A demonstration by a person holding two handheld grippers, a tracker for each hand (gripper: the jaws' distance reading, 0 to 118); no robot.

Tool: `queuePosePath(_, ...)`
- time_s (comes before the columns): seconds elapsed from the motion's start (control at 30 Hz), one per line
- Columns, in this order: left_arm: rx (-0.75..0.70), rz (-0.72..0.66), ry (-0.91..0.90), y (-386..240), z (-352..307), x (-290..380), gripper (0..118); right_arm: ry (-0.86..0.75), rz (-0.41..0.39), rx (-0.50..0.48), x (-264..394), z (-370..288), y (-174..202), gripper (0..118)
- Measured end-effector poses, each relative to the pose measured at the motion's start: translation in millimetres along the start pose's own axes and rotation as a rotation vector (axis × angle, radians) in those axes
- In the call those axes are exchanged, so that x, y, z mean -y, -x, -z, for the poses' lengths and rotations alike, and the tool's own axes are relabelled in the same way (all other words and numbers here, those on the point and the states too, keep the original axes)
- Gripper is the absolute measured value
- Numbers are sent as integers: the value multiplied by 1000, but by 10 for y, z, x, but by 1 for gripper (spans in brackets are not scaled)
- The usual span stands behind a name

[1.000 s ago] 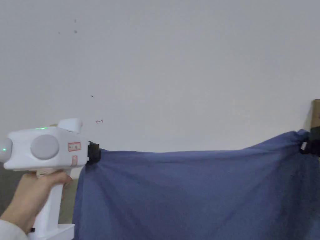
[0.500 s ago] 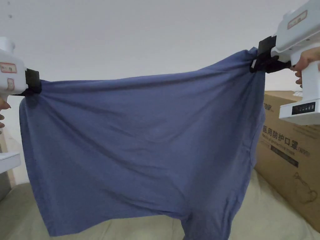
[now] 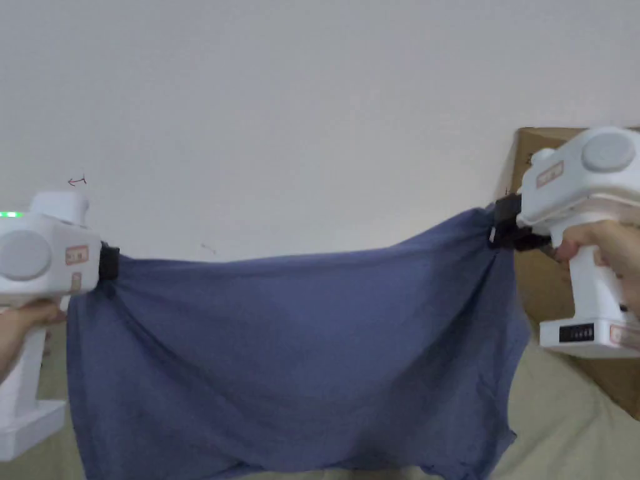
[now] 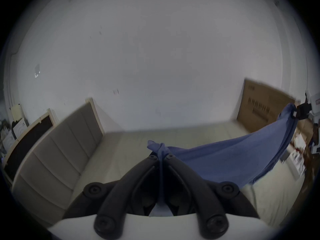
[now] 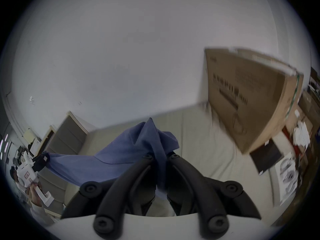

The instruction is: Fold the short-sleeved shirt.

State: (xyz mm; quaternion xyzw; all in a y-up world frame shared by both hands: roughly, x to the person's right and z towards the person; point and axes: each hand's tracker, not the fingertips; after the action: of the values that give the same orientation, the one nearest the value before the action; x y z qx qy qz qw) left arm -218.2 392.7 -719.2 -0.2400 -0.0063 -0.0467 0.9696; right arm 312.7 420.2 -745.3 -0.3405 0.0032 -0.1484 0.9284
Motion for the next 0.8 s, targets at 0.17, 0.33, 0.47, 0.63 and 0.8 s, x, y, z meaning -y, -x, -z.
queuePosePath(0.17,95,-183,260,-79,762,1200,1,216,143,54,1135,1147,-528,10)
queuePosePath(0.33,71,-183,383,-84,990,2073,1,378,199,96,2174,1688,-978,10)
queuePosePath(0.47,75,-167,375,62,753,2266,1,352,266,-23,2366,1356,-1170,10)
queuePosePath(0.63,107,-199,312,152,-135,2448,1,317,24,10,2606,352,-1091,10)
queuePosePath(0.8,88,-117,324,121,-1147,2968,1,313,34,-55,3221,-647,-1022,10)
